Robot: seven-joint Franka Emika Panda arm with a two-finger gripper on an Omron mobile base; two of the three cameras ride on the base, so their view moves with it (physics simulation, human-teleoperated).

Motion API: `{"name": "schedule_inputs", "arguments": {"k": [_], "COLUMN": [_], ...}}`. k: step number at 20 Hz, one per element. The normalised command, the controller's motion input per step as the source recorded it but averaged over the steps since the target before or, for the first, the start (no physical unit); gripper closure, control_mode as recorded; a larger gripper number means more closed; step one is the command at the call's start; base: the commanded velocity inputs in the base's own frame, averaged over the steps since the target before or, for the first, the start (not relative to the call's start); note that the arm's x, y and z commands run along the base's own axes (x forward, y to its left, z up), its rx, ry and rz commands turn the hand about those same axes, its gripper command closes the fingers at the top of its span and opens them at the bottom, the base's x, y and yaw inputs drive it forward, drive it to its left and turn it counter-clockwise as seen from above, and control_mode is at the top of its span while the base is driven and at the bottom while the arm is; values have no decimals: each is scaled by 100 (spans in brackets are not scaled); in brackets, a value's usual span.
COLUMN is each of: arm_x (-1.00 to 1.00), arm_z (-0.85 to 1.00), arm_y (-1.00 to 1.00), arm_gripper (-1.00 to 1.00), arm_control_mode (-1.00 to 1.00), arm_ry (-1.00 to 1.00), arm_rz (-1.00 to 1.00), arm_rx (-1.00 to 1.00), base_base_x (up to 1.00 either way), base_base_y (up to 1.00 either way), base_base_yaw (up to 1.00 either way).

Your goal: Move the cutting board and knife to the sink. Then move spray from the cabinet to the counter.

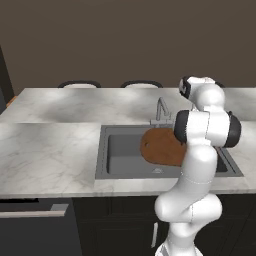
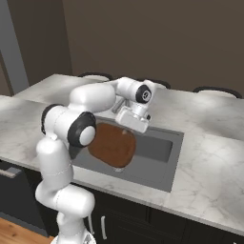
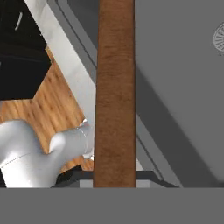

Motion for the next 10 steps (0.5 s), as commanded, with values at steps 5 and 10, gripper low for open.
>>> {"name": "schedule_inputs", "arguments": {"k": [5, 10], "arm_x": [8, 0], "arm_z": [0, 0], "arm_y": [0, 0], "arm_gripper": [100, 100], "arm_control_mode": [-100, -100], "arm_ry": [-23, -27], "arm_rz": [13, 14], "arm_rx": [-7, -5], "base_base_x": [0, 0], "base_base_y": [0, 0], "base_base_yaw": [0, 0]}}
